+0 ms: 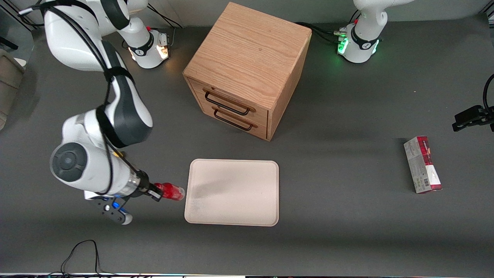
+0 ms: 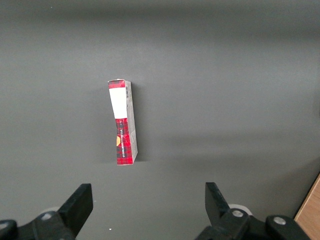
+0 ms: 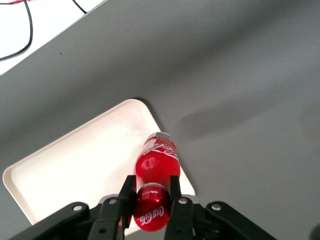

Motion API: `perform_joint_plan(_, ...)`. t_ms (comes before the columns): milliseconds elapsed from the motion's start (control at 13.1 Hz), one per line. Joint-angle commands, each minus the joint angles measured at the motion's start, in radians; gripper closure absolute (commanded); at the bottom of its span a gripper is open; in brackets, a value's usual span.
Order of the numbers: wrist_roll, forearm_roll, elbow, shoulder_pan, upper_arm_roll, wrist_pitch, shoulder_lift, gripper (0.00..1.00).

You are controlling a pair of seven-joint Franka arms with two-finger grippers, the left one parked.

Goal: Place coke bottle on tray
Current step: 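Lift the bottle and carry it toward the cream tray, then lower the bottle onto the tray's corner and open the right gripper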

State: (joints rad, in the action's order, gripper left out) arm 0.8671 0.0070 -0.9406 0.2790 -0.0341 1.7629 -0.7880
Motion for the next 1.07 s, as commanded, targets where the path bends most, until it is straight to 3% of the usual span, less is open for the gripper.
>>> perform_joint_plan(0,0.055,-0.036,0.06,0.029,0.006,0.032,-0.048,1.0)
perform_joint_plan(535,0.108,-0.094,0.059,0.069,0.01,0.107,-0.117,1.0)
perform_joint_plan(994,0.113,-0.096,0.059,0.071,0.008,0.138,-0.137,1.0)
